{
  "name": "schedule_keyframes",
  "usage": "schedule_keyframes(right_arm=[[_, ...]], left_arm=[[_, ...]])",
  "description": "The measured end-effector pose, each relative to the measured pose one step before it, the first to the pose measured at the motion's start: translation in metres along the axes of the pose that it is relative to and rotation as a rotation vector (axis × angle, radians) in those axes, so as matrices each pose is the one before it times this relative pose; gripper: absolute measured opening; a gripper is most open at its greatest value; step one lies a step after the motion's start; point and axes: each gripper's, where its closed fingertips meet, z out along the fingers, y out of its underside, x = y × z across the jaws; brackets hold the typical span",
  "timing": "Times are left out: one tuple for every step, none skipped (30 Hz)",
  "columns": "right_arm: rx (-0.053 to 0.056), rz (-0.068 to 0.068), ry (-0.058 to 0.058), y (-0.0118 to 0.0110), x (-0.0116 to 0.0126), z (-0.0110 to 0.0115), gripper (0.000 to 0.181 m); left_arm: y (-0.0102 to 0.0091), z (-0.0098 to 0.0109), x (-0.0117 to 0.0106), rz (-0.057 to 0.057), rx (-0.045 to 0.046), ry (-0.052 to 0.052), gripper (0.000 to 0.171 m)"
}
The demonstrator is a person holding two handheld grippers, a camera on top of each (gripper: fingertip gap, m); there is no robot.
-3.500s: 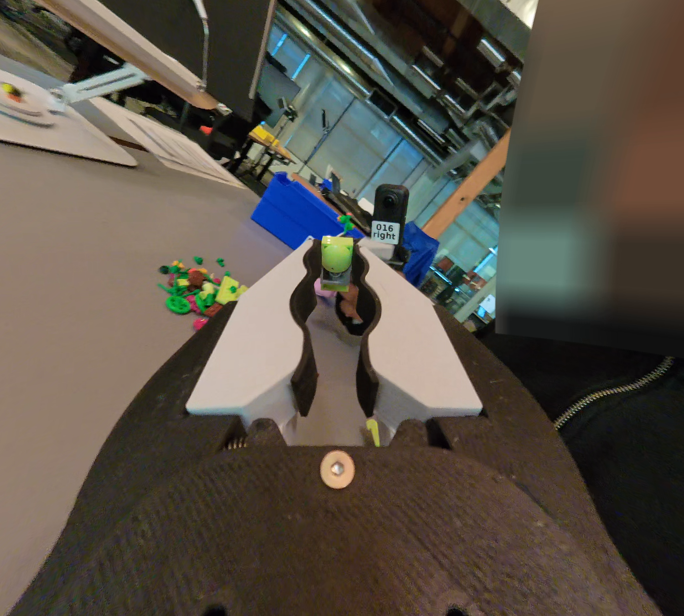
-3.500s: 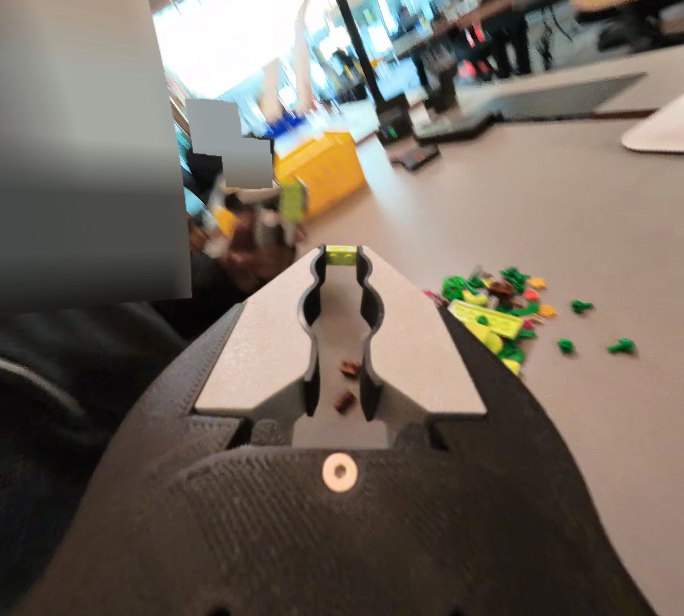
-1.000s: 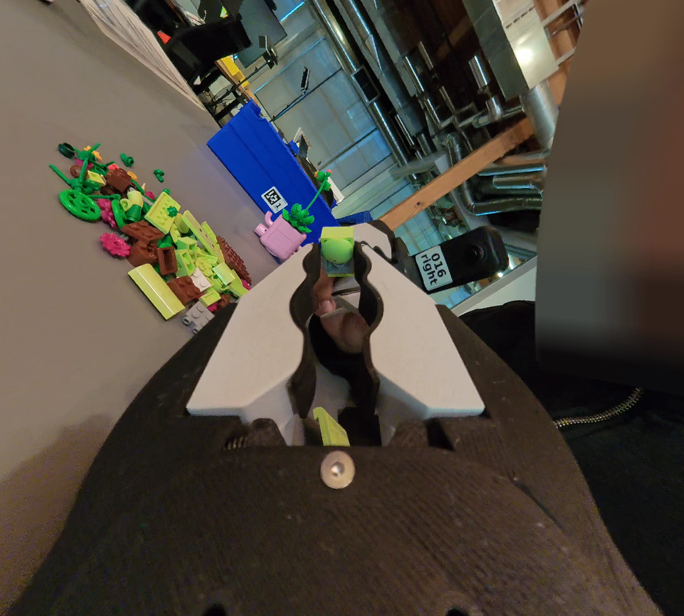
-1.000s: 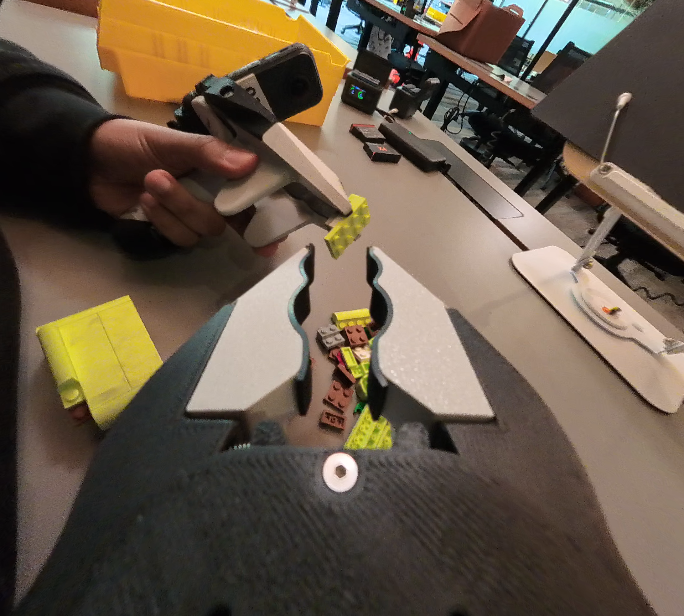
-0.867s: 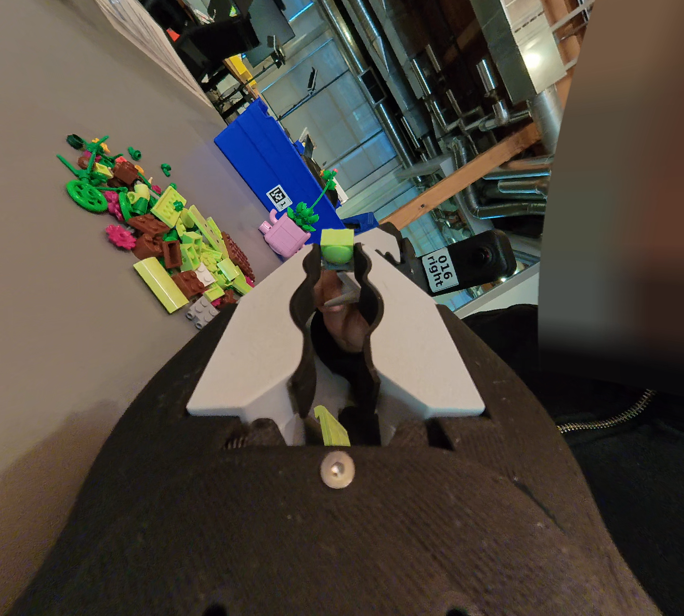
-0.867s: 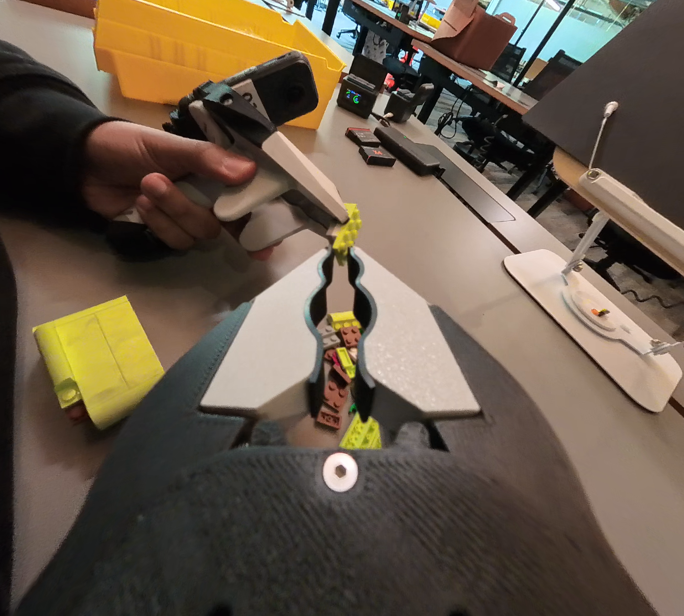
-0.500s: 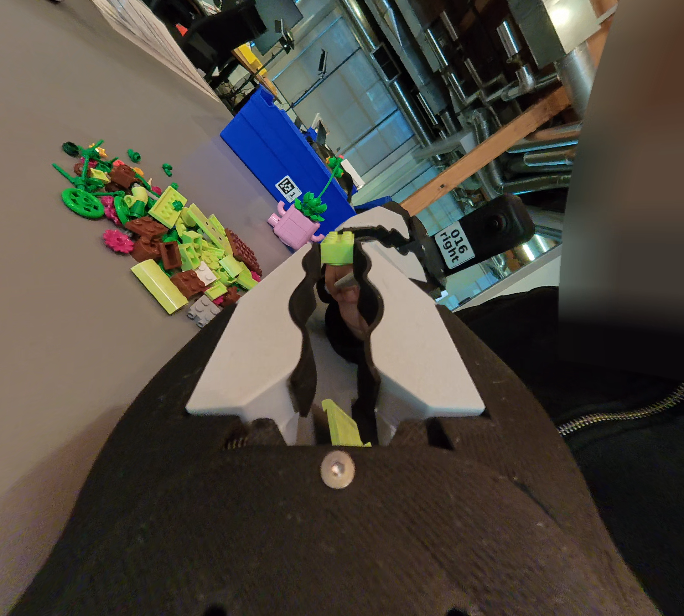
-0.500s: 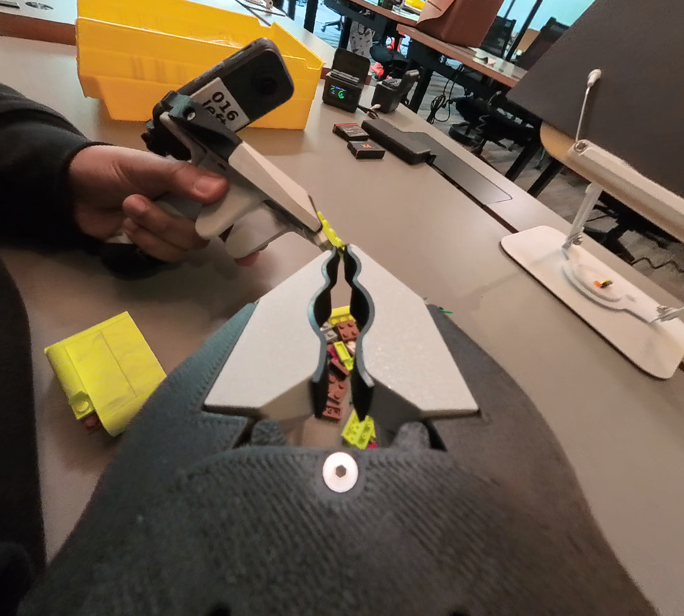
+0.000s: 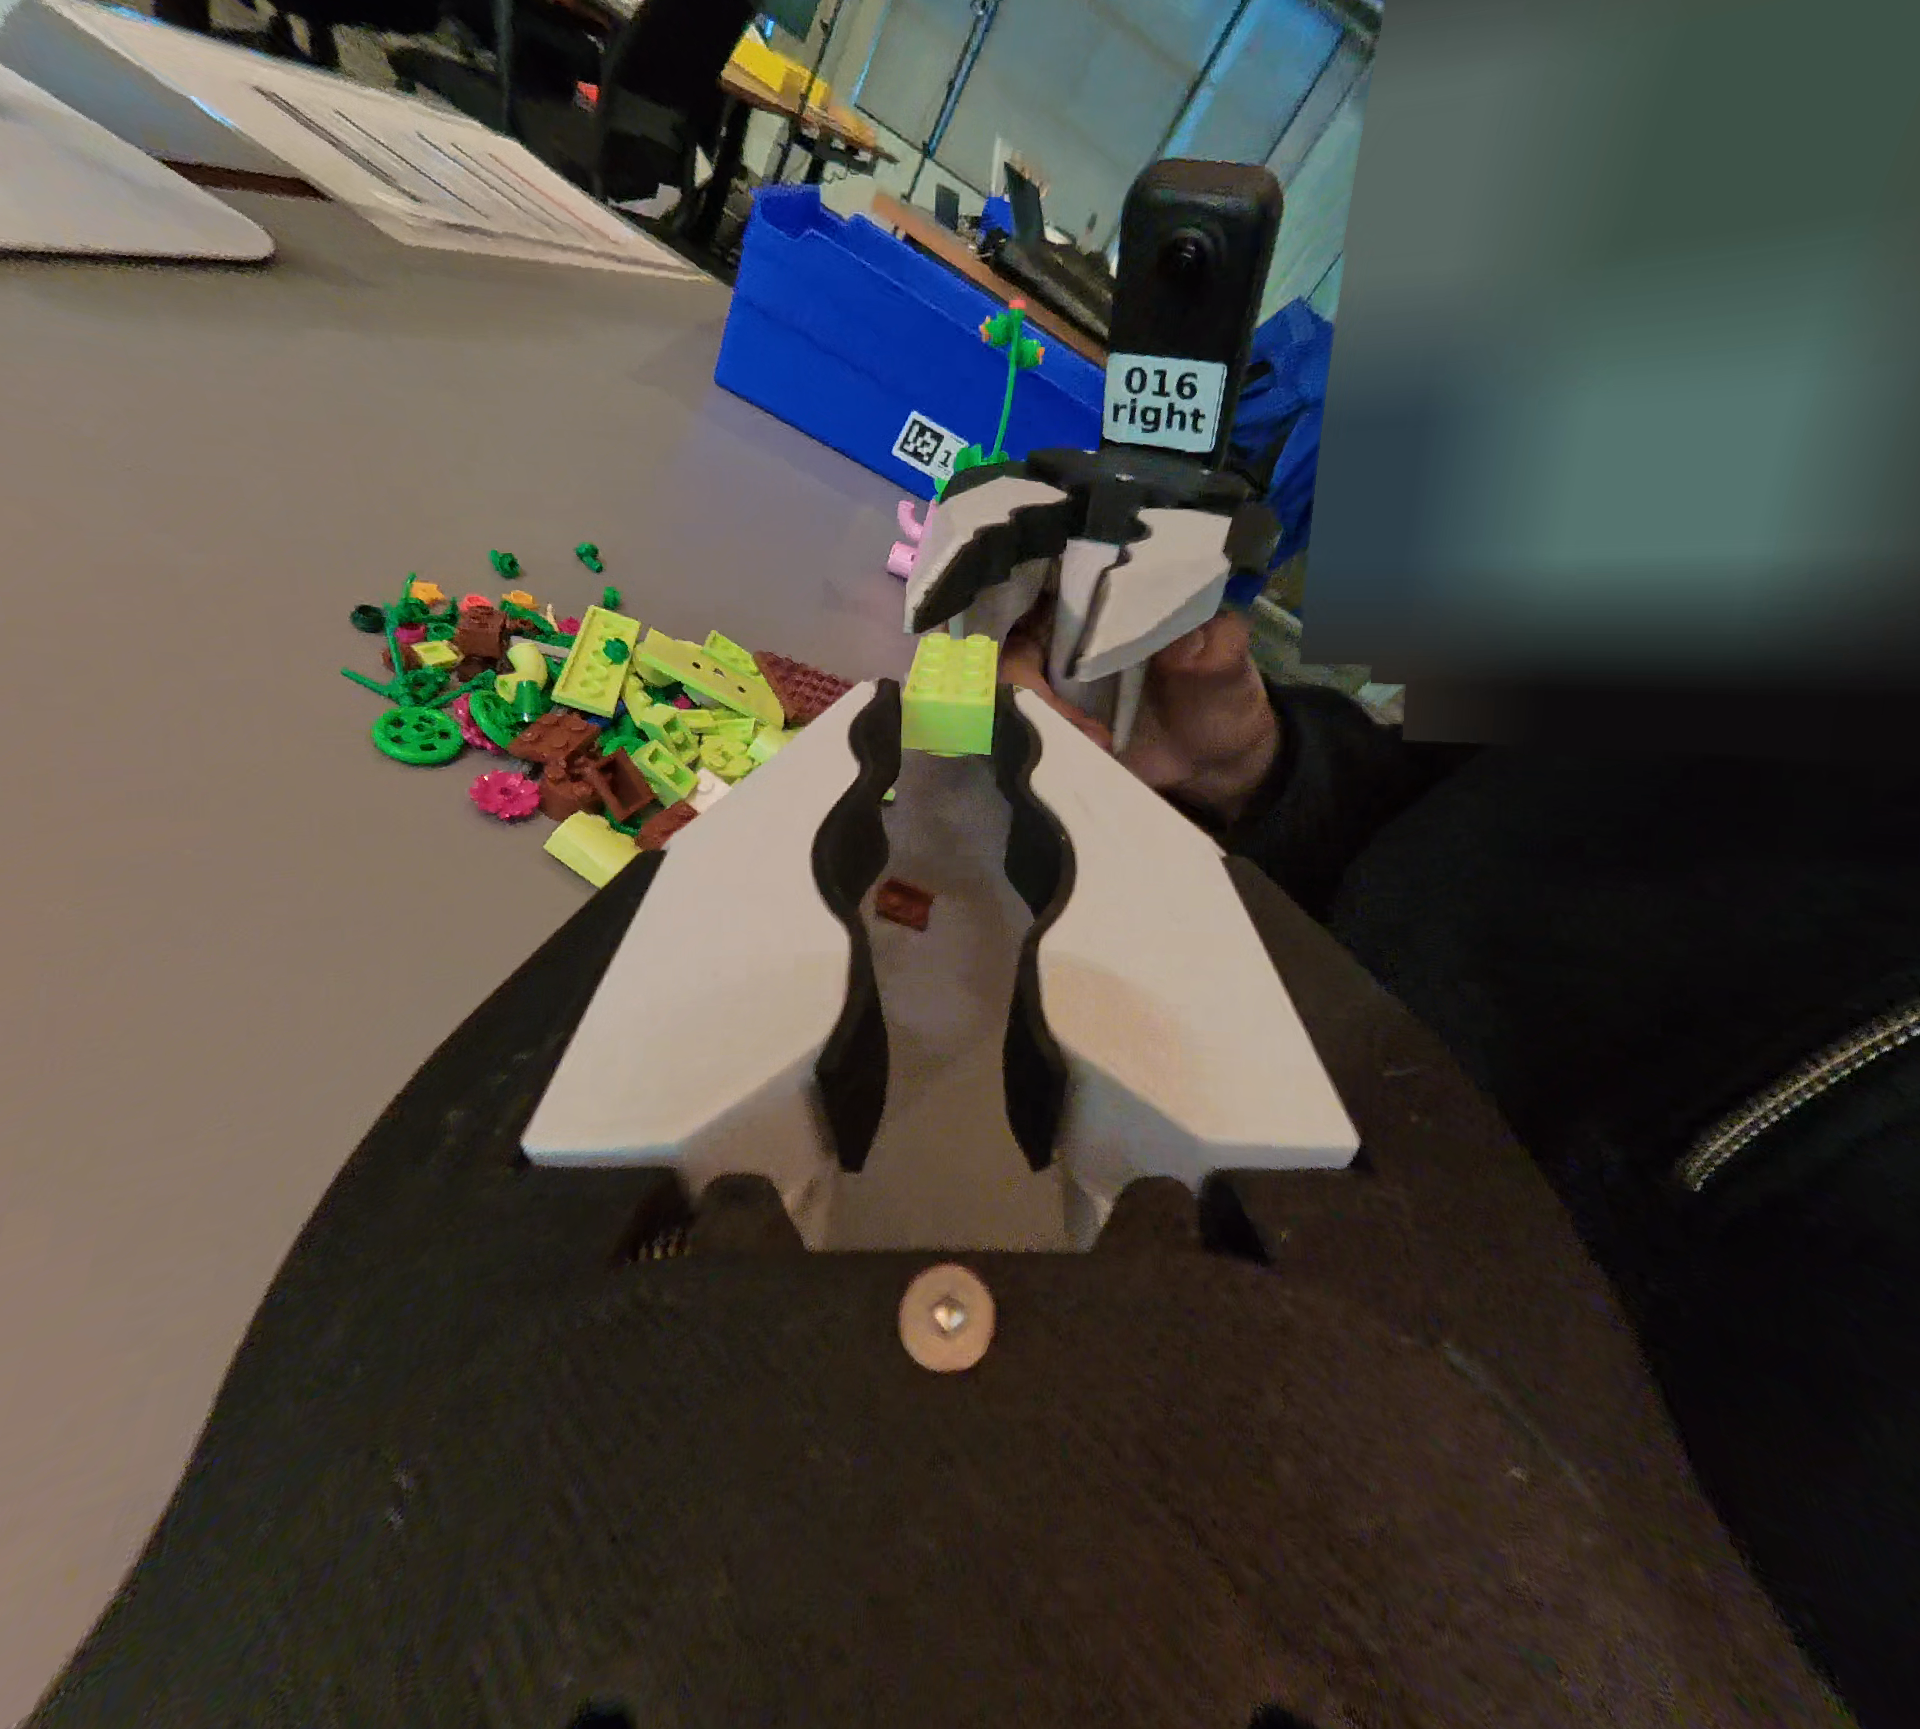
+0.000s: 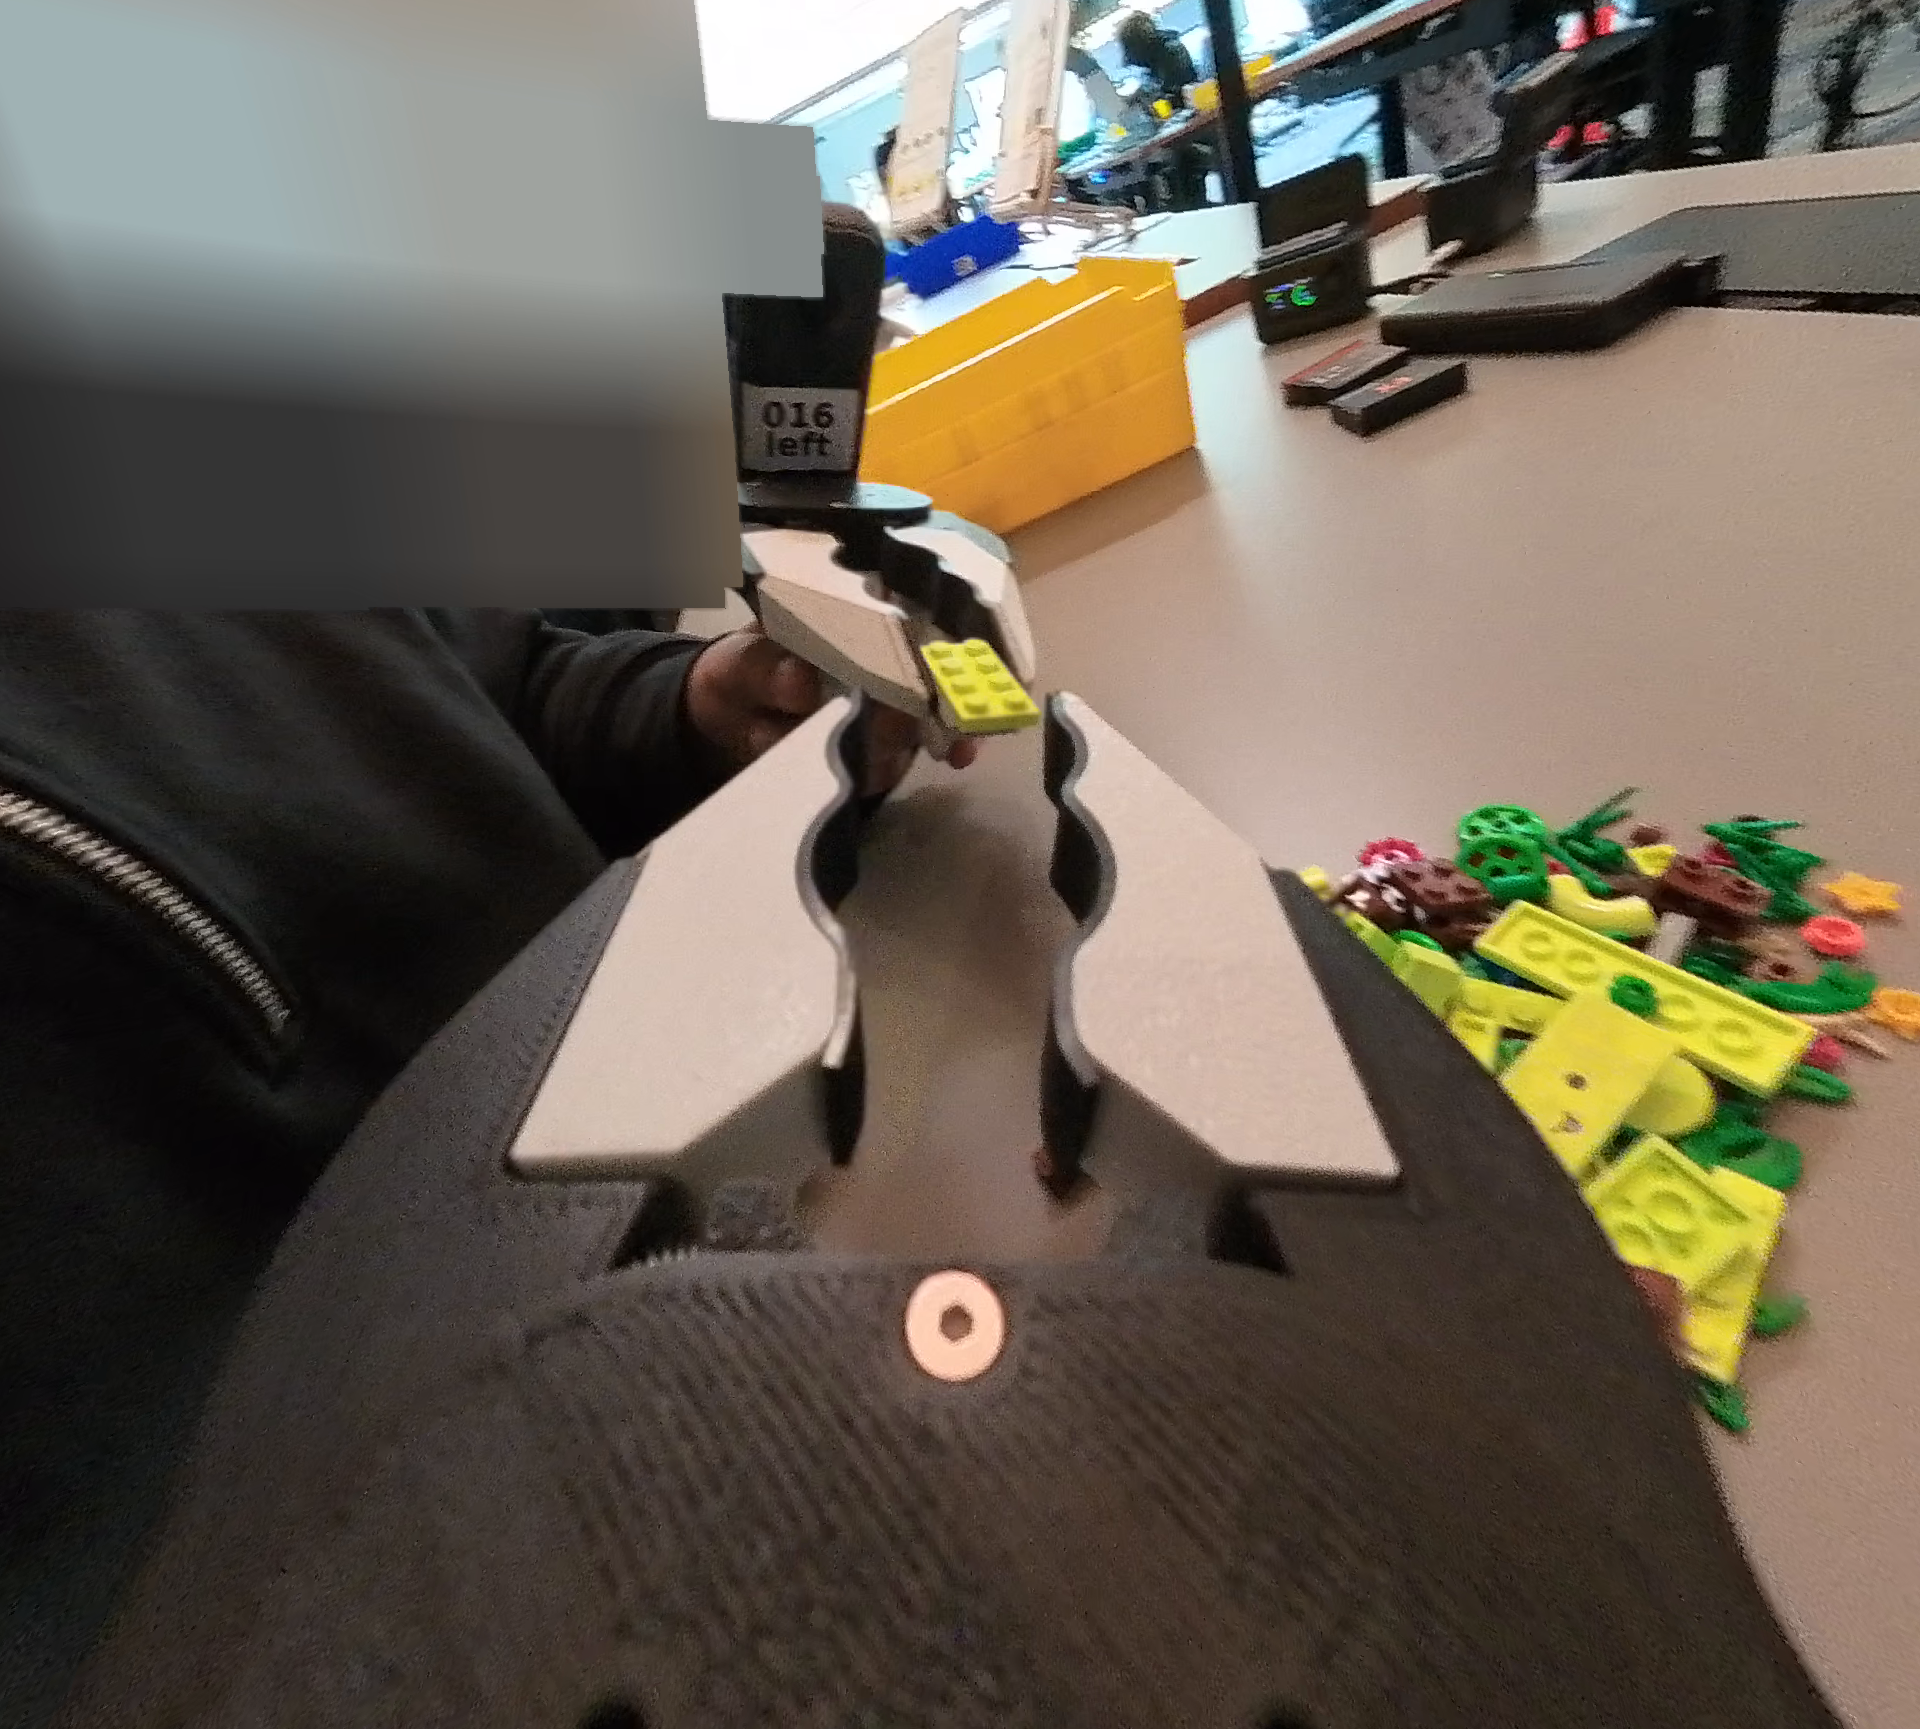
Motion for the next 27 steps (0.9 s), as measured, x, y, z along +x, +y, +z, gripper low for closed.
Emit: schedule_keyframes(right_arm=[[-0.0019,0.0069,-0.0288,0.00048,-0.00421,0.00136,0.033],[-0.0227,-0.0019,-0.0138,0.00357,-0.00257,0.00234,0.035],[-0.0389,-0.0179,0.0075,0.00586,-0.00002,0.00275,0.029],[-0.0321,-0.0316,0.0051,0.00445,-0.00150,0.00182,0.025],[-0.0095,-0.0302,0.0030,0.00068,-0.00228,0.00047,0.024],[0.0009,-0.0169,0.0025,-0.00078,-0.00133,0.00018,0.024],[0.0022,-0.0015,-0.0076,-0.00074,-0.00161,0.00020,0.023],[0.0035,0.0071,-0.0169,-0.00084,-0.00188,-0.00040,0.021],[0.0045,0.0082,-0.0143,-0.00075,-0.00116,-0.00093,0.021],[0.0119,0.0044,-0.0046,-0.00180,0.00025,-0.00168,0.020],[0.0204,0.0017,-0.0019,-0.00344,0.00031,-0.00269,0.018],[0.0176,0.0011,-0.0024,-0.00336,0.00029,-0.00270,0.016],[0.0043,-0.0031,-0.0028,-0.00135,-0.00011,-0.00158,0.016],[-0.0103,-0.0095,-0.0043,0.00113,-0.00096,-0.00009,0.017],[-0.0193,-0.0154,-0.0063,0.00279,-0.00191,0.00135,0.019],[-0.0260,-0.0201,-0.0050,0.00382,-0.00231,0.00228,0.021],[-0.0245,-0.0250,0.0009,0.00334,-0.00213,0.00209,0.018],[-0.0103,-0.0261,0.0137,0.00097,-0.00041,0.00068,0.015],[-0.0005,-0.0157,0.0139,-0.00049,0.00066,-0.00027,0.014],[0.0022,0.0008,0.0056,-0.00087,0.00073,-0.00033,0.014],[0.0065,0.0114,0.0041,-0.00110,0.00133,-0.00067,0.014],[0.0091,0.0156,-0.0012,-0.00109,0.00094,-0.00070,0.014],[0.0093,0.0172,-0.0087,-0.00100,-0.00028,-0.00040,0.014],[0.0091,0.0191,-0.0116,-0.00059,-0.00064,-0.00008,0.014],[0.0059,0.0197,-0.0122,-0.00009,-0.00063,0.00031,0.014],[0.0008,0.0176,-0.0123,0.00061,-0.00074,0.00029,0.014],[-0.0041,0.0160,-0.0134,0.00087,-0.00090,0.00010,0.014]], left_arm=[[0.00072,0.00001,0.00242,0.0281,-0.00678,0.0059,0.014],[0.00349,0.00136,0.00445,0.0265,-0.02892,0.0237,0.014],[0.00215,0.00123,0.00349,0.0289,-0.01809,0.0129,0.014],[0.00011,0.00018,0.00172,0.0242,-0.00587,-0.0001,0.014],[0.00042,-0.00065,0.00159,0.0226,-0.00861,0.0067,0.014],[-0.00085,-0.00108,0.00152,0.0062,-0.00230,0.0116,0.014],[-0.00116,-0.00098,0.00145,0.0027,0.00186,0.0105,0.014],[-0.00046,-0.00049,0.00198,0.0063,-0.00142,0.0124,0.014],[0.00009,-0.00031,0.00125,0.0092,-0.00663,0.0050,0.014],[0.00042,-0.00037,-0.00001,0.0160,-0.00848,-0.0045,0.014],[0.00195,-0.00038,0.00018,0.0192,-0.01636,-0.0013,0.014],[0.00153,-0.00027,-0.00006,0.0153,-0.01180,-0.0030,0.014],[0.00027,-0.00009,0.00086,0.0098,-0.00211,0.0020,0.014],[-0.00025,0.00043,0.00221,0.0000,0.00160,0.0129,0.014],[0.00071,0.00087,0.00150,-0.0091,-0.00327,0.0113,0.014],[0.00115,0.00082,0.00079,-0.0074,-0.00443,0.0078,0.014],[0.00155,0.00066,0.00154,-0.0040,-0.00648,0.0126,0.014],[0.00099,-0.00028,0.00026,-0.0022,-0.00358,0.0061,0.014],[-0.00130,-0.00044,0.00022,-0.0063,0.00865,0.0053,0.014],[-0.00121,0.00016,-0.00048,-0.0072,0.01051,-0.0024,0.014],[-0.00194,0.00020,-0.00136,-0.0059,0.02000,-0.0123,0.014],[-0.00182,0.00028,-0.00079,-0.0082,0.02094,-0.0085,0.015],[-0.00173,0.00021,0.00103,-0.0148,0.02078,0.0076,0.015],[-0.00176,-0.00011,0.00092,-0.0233,0.02260,0.0134,0.014],[-0.00091,-0.00005,0.00072,-0.0286,0.01660,0.0182,0.014],[-0.00032,-0.00003,0.00064,-0.0296,0.01095,0.0200,0.014],[0.00005,0.00004,0.00104,-0.0266,0.00772,0.0206,0.014]])
